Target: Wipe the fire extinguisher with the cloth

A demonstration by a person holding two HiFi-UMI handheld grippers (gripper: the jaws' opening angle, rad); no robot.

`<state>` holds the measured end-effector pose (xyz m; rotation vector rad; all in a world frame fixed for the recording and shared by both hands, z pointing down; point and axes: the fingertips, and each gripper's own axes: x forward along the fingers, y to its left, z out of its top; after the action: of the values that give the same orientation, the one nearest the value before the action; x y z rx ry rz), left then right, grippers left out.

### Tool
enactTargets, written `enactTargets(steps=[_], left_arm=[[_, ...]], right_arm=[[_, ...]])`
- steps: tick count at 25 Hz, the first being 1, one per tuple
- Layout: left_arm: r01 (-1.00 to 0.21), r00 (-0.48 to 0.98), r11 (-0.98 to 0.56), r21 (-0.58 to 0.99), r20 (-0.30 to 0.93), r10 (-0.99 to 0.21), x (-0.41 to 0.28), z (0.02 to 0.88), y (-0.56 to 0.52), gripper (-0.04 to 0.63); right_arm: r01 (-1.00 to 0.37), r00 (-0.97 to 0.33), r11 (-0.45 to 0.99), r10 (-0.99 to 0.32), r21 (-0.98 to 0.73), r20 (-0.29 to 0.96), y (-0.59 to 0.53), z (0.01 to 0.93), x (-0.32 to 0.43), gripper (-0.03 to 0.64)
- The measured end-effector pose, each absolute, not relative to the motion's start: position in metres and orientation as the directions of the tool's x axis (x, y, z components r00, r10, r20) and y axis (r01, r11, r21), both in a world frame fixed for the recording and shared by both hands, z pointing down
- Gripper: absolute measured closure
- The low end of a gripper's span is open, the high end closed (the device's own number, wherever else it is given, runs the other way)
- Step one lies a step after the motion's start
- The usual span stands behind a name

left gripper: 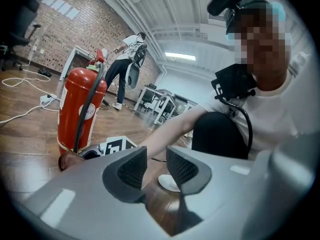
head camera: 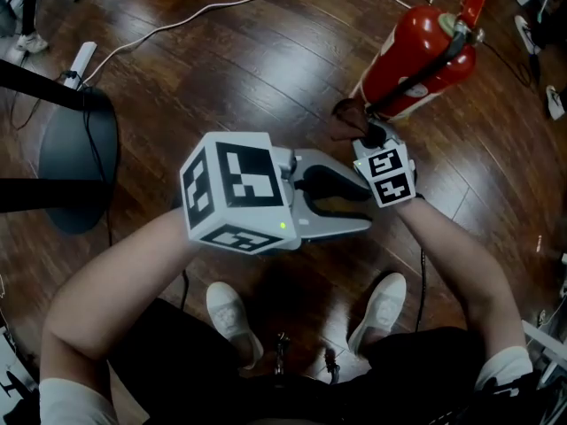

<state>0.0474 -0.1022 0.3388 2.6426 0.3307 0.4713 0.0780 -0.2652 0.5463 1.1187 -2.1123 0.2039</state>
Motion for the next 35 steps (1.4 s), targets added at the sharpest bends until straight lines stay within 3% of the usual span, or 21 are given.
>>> enactTargets(steps=[5,18,35], left_arm=[[0.146,0.916,-0.876,0.461,0.273,0.296,0.042,0.34,-0.105,0.477],[0.146,0.918,-0.874,0.463,0.266,0.295,0.041,0.336,-0.105,0.477],[0.104,0.928,-0.927,0.36,0.301,0.221,0.03,0.298,-0.092,0.477]], right_arm=[[-0.743,-0.324,0.647,-0.57,0.17,0.755,-0.263,0.588,0.084,0.554],[-0.714,-0.335,0.699,-0.395,0.043,0.855,-0.25,0.621,0.086,0.552],[-0.629,-0.504,0.776,-0.444,0.036,0.741,-0.18,0.473,0.092,0.552]])
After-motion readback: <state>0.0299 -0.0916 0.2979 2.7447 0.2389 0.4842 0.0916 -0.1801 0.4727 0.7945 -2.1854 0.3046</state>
